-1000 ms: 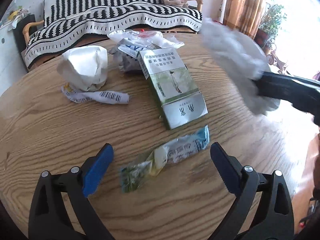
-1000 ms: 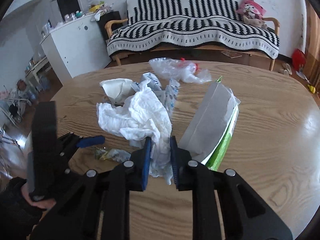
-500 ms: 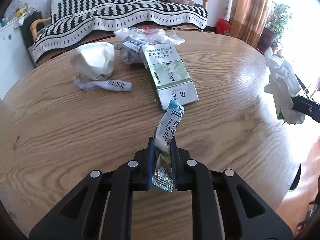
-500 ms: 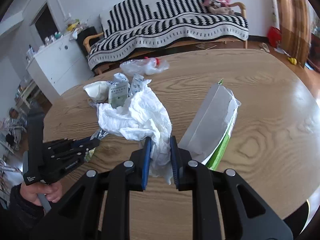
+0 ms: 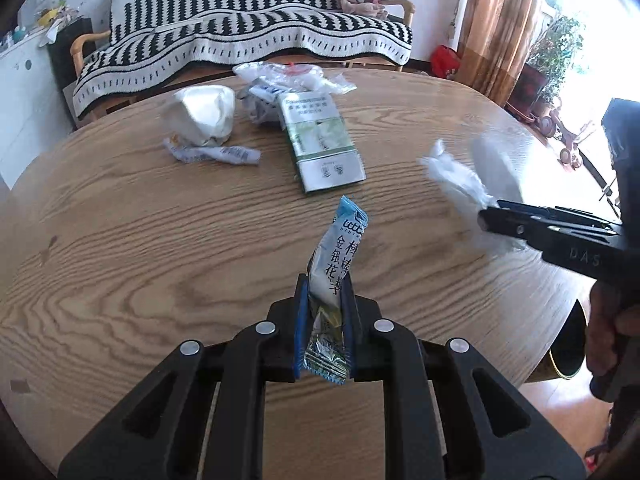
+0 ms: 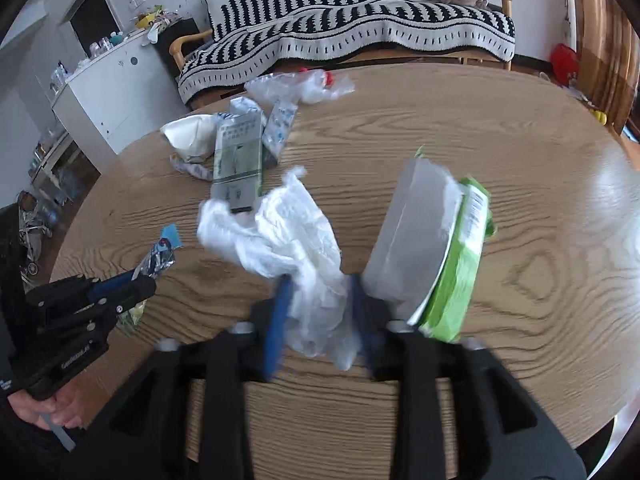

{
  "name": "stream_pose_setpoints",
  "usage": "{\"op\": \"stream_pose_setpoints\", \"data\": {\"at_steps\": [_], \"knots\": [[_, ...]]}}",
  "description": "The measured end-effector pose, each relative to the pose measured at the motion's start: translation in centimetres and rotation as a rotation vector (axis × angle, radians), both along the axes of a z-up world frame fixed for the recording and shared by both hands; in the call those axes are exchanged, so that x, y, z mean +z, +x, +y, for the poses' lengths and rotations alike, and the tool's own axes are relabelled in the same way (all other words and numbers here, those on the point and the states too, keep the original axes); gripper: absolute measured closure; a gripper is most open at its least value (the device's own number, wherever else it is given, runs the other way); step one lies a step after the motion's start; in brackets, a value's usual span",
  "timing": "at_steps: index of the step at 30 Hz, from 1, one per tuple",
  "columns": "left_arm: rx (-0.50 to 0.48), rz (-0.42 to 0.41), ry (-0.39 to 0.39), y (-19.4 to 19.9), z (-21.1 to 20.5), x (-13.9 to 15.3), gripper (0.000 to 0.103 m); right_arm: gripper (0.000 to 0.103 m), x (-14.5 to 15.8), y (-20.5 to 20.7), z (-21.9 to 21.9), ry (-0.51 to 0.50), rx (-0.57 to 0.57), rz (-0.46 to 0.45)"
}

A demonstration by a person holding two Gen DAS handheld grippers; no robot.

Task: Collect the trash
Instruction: 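Grasp the white tissue with the right tool and lift it from the pile, then carry the tissue over the bin and open the right tool while the left tool drops a wrapper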

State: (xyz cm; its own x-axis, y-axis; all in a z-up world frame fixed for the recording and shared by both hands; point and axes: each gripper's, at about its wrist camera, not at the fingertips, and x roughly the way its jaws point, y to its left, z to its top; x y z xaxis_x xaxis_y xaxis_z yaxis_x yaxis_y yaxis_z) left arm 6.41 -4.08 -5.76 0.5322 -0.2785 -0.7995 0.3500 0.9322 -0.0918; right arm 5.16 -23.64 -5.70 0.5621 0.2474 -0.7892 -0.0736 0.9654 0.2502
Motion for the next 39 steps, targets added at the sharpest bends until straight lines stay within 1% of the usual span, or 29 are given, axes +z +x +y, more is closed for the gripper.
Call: {"op": "stream_pose_setpoints", "data": {"at_steps": [1, 2, 3, 8, 10, 11, 12, 13, 14, 15, 17, 20, 23, 25, 28, 31, 33, 34, 35, 37, 39], "knots": [[0.002, 0.0, 0.0, -0.1, 0.4, 0.0, 0.089, 0.036, 0.1, -0.3, 0.6, -0.005, 0.009, -0.023], [0.007, -0.001, -0.001, -0.2, 0.8, 0.1, 0.089, 0.03, 0.4, -0.4, 0.9, -0.021, 0.014, -0.039], [0.011, -0.001, -0.002, -0.2, 1.1, 0.1, 0.089, 0.03, 0.5, -0.6, 1.6, -0.053, 0.027, -0.052], [0.04, 0.011, -0.021, 0.3, 2.1, -0.4, 0.089, 0.031, 0.1, -0.3, 4.0, -0.14, 0.088, -0.043], [0.042, 0.019, -0.026, 0.5, 2.0, -0.7, 0.089, 0.038, -0.4, 0.3, 4.4, -0.164, 0.095, -0.024], [0.043, 0.02, -0.026, 0.4, 2.0, -0.8, 0.089, 0.05, -0.9, 0.6, 4.6, -0.181, 0.096, -0.006], [0.043, 0.022, -0.027, 0.4, 1.8, -0.8, 0.089, 0.065, -1.3, 0.8, 4.8, -0.19, 0.099, 0.007], [0.041, 0.023, -0.029, 0.4, 1.8, -0.8, 0.089, 0.072, -1.8, 0.9, 5.0, -0.196, 0.113, 0.024], [0.039, 0.023, -0.029, 0.4, 1.7, -0.7, 0.089, 0.082, -1.8, 0.9, 5.0, -0.192, 0.115, 0.019], [0.037, 0.021, -0.029, 0.3, 1.5, -0.7, 0.089, 0.087, -1.6, 0.8, 4.9, -0.186, 0.112, 0.011], [0.03, 0.014, -0.028, 0.2, 1.3, -0.3, 0.089, 0.087, -0.7, 0.3, 4.5, -0.156, 0.11, -0.014], [0.016, 0.0, -0.031, -0.1, 0.5, 0.5, 0.089, 0.088, 1.7, -1.0, 2.9, -0.08, 0.079, -0.058], [-0.01, -0.019, -0.041, -0.4, -0.8, 1.7, 0.089, 0.088, 4.4, -3.2, -0.5, -0.021, 0.002, -0.115], [-0.047, -0.031, -0.054, -0.9, -2.6, 2.6, 0.089, 0.088, 5.6, -4.8, -2.7, -0.018, -0.045, -0.146], [-0.123, -0.044, -0.07, -1.7, -6.1, 3.5, 0.089, 0.088, 6.6, -8.6, -7.7, -0.034, -0.163, -0.178], [-0.209, -0.045, -0.088, -2.8, -10.5, 3.9, 0.089, 0.088, 6.4, -12.7, -13.1, -0.055, -0.295, -0.173], [-0.293, -0.041, -0.11, -4.2, -14.5, 4.2, 0.089, 0.088, 5.9, -15.9, -16.7, -0.064, -0.388, -0.158], [-0.35, -0.043, -0.127, -5.3, -17.1, 4.5, 0.089, 0.088, 5.6, -17.5, -18.4, -0.07, -0.438, -0.149], [-0.396, -0.041, -0.141, -6.3, -19.2, 4.5, 0.089, 0.088, 5.1, -19.9, -20.8, -0.078, -0.512, -0.133], [-0.474, -0.028, -0.165, -8.1, -22.8, 4.4, 0.089, 0.088, 4.1, -23.3, -24.1, -0.078, -0.614, -0.107], [-0.584, -0.005, -0.193, -10.7, -27.6, 3.9, 0.089, 0.087, 2.9, -26.7, -26.9, -0.072, -0.709, -0.079]]}}
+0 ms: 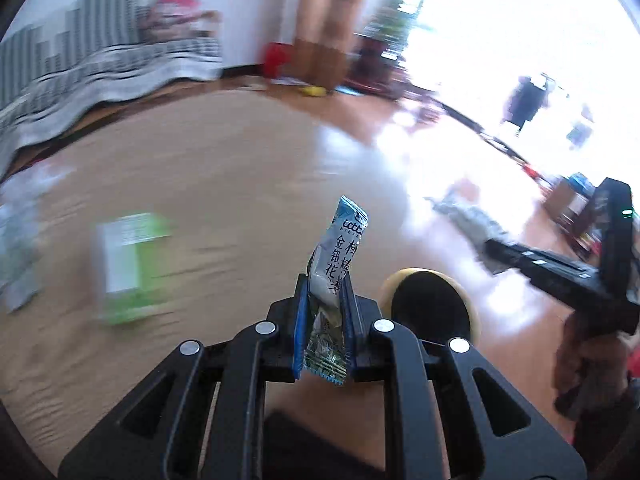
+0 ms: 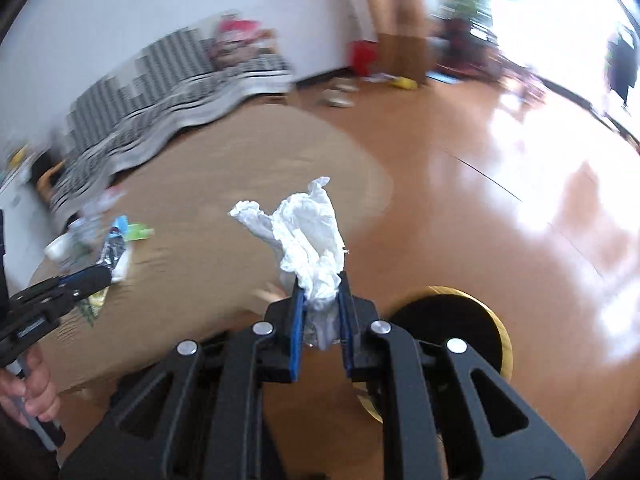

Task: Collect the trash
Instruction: 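Carry the tissue over the bin and open the right tool while the left tool drops a wrapper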

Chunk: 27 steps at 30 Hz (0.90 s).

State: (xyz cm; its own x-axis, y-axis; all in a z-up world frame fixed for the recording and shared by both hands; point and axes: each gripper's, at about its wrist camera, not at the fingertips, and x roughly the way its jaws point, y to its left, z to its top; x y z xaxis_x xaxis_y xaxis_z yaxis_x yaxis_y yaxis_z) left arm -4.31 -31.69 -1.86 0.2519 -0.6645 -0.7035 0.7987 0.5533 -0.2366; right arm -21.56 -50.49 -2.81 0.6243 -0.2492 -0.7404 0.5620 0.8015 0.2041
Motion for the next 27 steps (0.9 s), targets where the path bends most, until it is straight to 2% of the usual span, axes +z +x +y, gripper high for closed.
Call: {"op": "stream_pose_setpoints", "data": {"at_steps": [4, 8, 15, 19, 21, 22, 23, 24, 25, 27], "knots": [[-0.158, 0.032, 0.002, -4.5, -7.1, -2.2, 0.089, 0.087, -1.9, -6.1, -3.7, 0.031, -0.136, 0.013], [-0.272, 0.096, 0.035, -8.3, -12.8, -6.4, 0.089, 0.087, -3.8, -10.1, -6.0, 0.063, -0.204, 0.022], [-0.328, 0.129, 0.112, -10.9, -17.7, -11.7, 0.088, 0.087, -6.9, -12.5, -7.9, 0.118, -0.246, 0.022], [-0.311, 0.153, 0.142, -10.2, -18.7, -13.6, 0.088, 0.087, -7.7, -11.8, -8.8, 0.137, -0.249, 0.018], [-0.298, 0.163, 0.151, -9.7, -19.1, -14.6, 0.085, 0.087, -7.9, -10.9, -8.9, 0.141, -0.247, 0.019], [-0.292, 0.165, 0.163, -9.5, -19.3, -15.0, 0.082, 0.087, -8.1, -10.9, -8.9, 0.142, -0.247, 0.02], [-0.287, 0.165, 0.168, -9.5, -19.4, -15.2, 0.067, 0.087, -8.1, -11.6, -8.6, 0.144, -0.249, 0.019], [-0.281, 0.165, 0.172, -9.3, -19.8, -15.4, 0.044, 0.087, -8.3, -11.6, -8.7, 0.149, -0.25, 0.018], [-0.268, 0.16, 0.167, -9.2, -19.7, -15.5, 0.035, 0.087, -8.4, -11.6, -8.7, 0.152, -0.251, 0.019], [-0.257, 0.156, 0.157, -8.5, -19.0, -15.0, 0.029, 0.087, -8.7, -11.7, -8.8, 0.158, -0.252, 0.024]]}}
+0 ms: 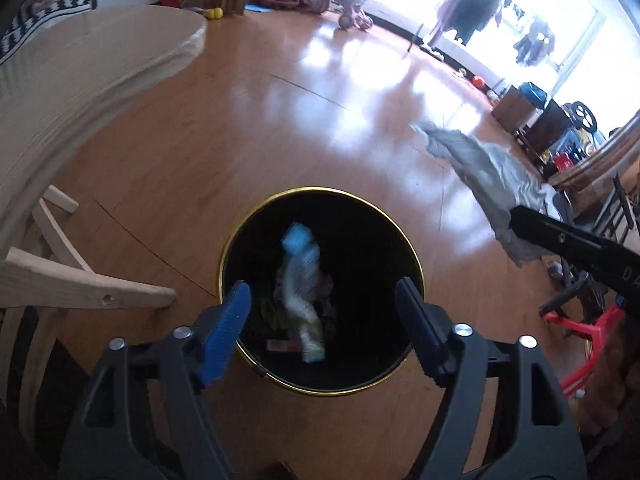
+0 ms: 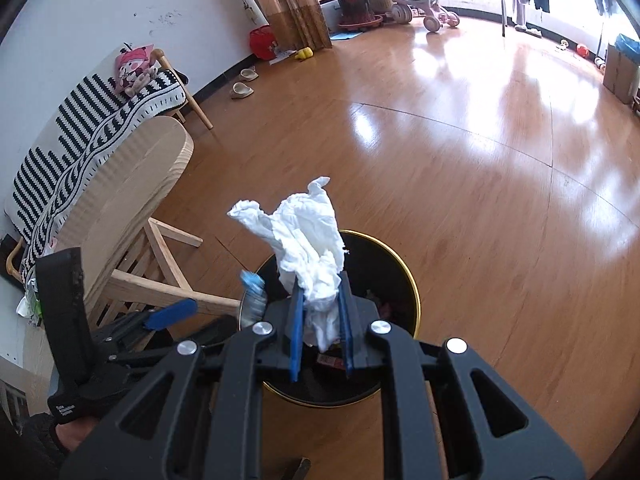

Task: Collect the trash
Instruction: 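Carry the tissue over the bin and open the right tool while the left tool drops a wrapper, then grasp the green snack bag with the right tool while the left tool grasps the white cigarette box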

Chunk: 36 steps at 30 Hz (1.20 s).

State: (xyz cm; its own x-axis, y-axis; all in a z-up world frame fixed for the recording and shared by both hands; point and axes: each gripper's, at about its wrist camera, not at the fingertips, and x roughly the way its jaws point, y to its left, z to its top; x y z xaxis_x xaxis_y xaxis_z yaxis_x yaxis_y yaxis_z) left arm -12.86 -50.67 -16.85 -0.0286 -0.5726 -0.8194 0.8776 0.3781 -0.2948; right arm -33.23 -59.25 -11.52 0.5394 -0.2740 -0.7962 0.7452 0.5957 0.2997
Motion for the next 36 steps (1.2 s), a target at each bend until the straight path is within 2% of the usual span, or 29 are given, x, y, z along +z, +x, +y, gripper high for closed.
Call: {"op": "stream_pose_setpoints", "data": {"at_steps": [5, 12, 16, 17, 19, 20, 21, 26, 29, 31, 36], "knots": [[-0.007, -0.032, 0.001, 0.2, 1.1, 0.8, 0.025, 0.087, -1.0, 1.0, 0.0, 0.024, 0.006, 0.021], [0.048, -0.096, 0.007, 1.3, 4.1, 3.1, 0.018, 0.087, -3.7, 3.2, 0.3, 0.066, 0.015, 0.066], [0.094, -0.06, -0.021, 2.5, 5.8, 4.7, 0.017, 0.087, -4.0, 4.2, 0.7, 0.068, 0.019, 0.08], [0.105, -0.055, -0.03, 2.8, 6.3, 5.2, 0.016, 0.082, -4.0, 4.4, 0.8, 0.072, 0.019, 0.083], [0.122, -0.049, -0.047, 3.2, 7.2, 6.0, 0.013, 0.057, -3.8, 4.7, 0.9, 0.075, 0.01, 0.086], [0.128, -0.049, -0.056, 3.5, 7.8, 6.4, 0.013, 0.037, -3.4, 4.7, 1.0, 0.059, 0.002, 0.084], [0.134, -0.05, -0.063, 3.6, 8.2, 6.8, 0.013, 0.03, -3.0, 4.8, 1.1, 0.044, 0.001, 0.081], [0.201, -0.057, -0.082, 5.1, 12.2, 8.4, 0.012, 0.03, -1.5, 6.2, 2.4, 0.016, 0.035, 0.08], [0.279, -0.063, -0.091, 6.7, 15.8, 9.5, 0.012, 0.028, -0.3, 8.3, 4.3, -0.003, 0.087, 0.069], [0.333, -0.076, -0.087, 8.0, 18.1, 10.0, 0.012, 0.027, 0.7, 10.6, 6.3, -0.002, 0.148, 0.046], [0.545, -0.107, -0.08, 11.6, 27.4, 11.3, 0.011, 0.024, 3.2, 17.4, 12.1, -0.028, 0.325, 0.009]]}}
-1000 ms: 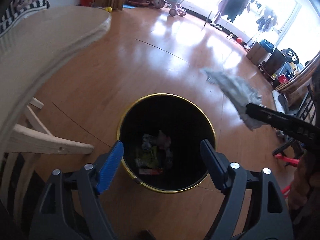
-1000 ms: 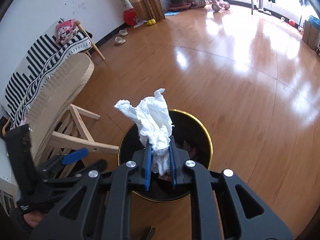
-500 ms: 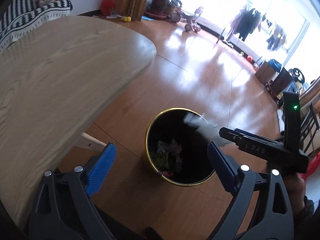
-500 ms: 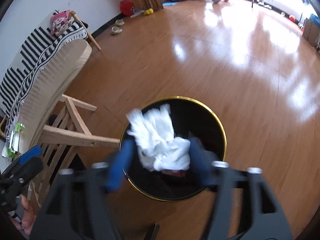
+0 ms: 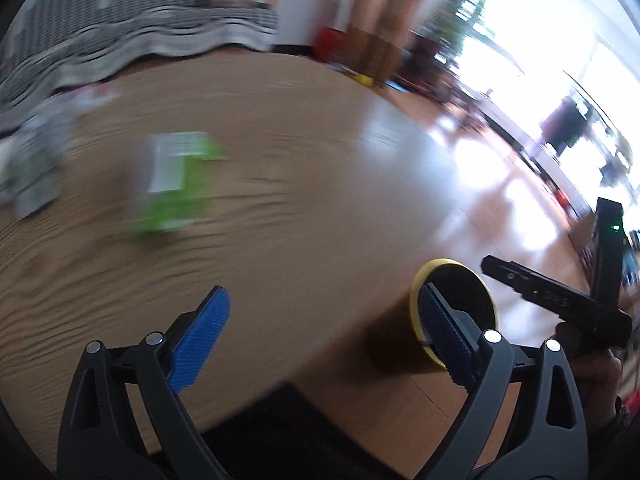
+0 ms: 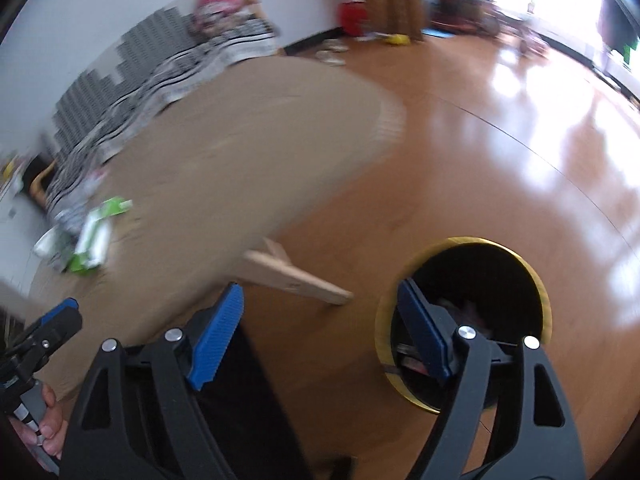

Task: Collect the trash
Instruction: 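Grasp the green snack bag with the right tool while the left tool grasps the white cigarette box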

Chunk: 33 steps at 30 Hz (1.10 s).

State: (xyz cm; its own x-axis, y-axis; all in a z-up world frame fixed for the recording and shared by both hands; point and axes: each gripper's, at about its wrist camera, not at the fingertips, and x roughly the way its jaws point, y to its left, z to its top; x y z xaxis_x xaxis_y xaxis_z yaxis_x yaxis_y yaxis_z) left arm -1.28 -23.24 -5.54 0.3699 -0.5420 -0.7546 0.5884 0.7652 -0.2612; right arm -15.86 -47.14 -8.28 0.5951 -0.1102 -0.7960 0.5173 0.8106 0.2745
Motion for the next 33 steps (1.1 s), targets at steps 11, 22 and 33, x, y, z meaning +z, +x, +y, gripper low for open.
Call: {"op": "stream_pose_setpoints", "data": {"at_steps": [11, 22, 33], "knots": [[0.451, -0.097, 0.095, 5.6, 18.5, 1.2, 0.009, 0.016, 4.0, 14.4, 14.3, -0.001, 0.343, -0.069], [0.518, -0.021, 0.094, 7.9, 22.2, -2.1, 0.009, 0.015, 0.2, 22.4, 20.2, -0.103, 0.414, 0.049], [0.466, -0.024, 0.074, 13.2, 17.7, -1.9, 0.009, 0.067, -0.7, 23.7, 20.5, -0.228, 0.422, 0.052]]}}
